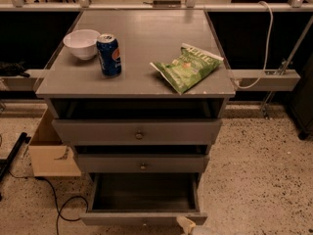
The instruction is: Close bottom drawer
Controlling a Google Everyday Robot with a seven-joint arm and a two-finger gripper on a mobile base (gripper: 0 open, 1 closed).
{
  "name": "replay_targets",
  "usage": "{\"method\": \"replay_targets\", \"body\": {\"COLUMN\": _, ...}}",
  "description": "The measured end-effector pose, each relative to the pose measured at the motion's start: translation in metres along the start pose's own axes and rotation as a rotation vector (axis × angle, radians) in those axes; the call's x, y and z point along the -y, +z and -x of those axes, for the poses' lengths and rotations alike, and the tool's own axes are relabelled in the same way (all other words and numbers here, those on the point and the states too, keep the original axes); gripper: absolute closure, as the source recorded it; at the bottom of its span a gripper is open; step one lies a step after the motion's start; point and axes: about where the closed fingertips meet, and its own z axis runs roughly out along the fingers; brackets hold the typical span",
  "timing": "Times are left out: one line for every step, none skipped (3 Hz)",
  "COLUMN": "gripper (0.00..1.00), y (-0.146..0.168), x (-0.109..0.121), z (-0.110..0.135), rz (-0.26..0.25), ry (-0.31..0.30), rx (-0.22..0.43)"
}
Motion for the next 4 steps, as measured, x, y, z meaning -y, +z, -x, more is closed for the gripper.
{"method": "replay_targets", "body": {"gripper": 0.00, "y": 0.000, "x": 0.000, "z": 0.000, "rz": -0.001, "ry": -0.002, "rx": 0.001}}
{"method": "replay_targets", "body": {"gripper": 0.00, "y": 0.003, "x": 0.004, "z": -0.008, "rz": -0.020, "ry": 0.001, "rx": -0.007}}
{"method": "replay_targets", "body": {"gripper": 0.00, "y": 0.004, "x": 0.009, "z": -0.020, "rz": -0.066, "ry": -0.022, "rx": -0.029}}
{"method": "replay_targets", "body": {"gripper": 0.00, "y": 0.001, "x": 0.009, "z": -0.016, "rz": -0.157, "ry": -0.141, "rx": -0.033}}
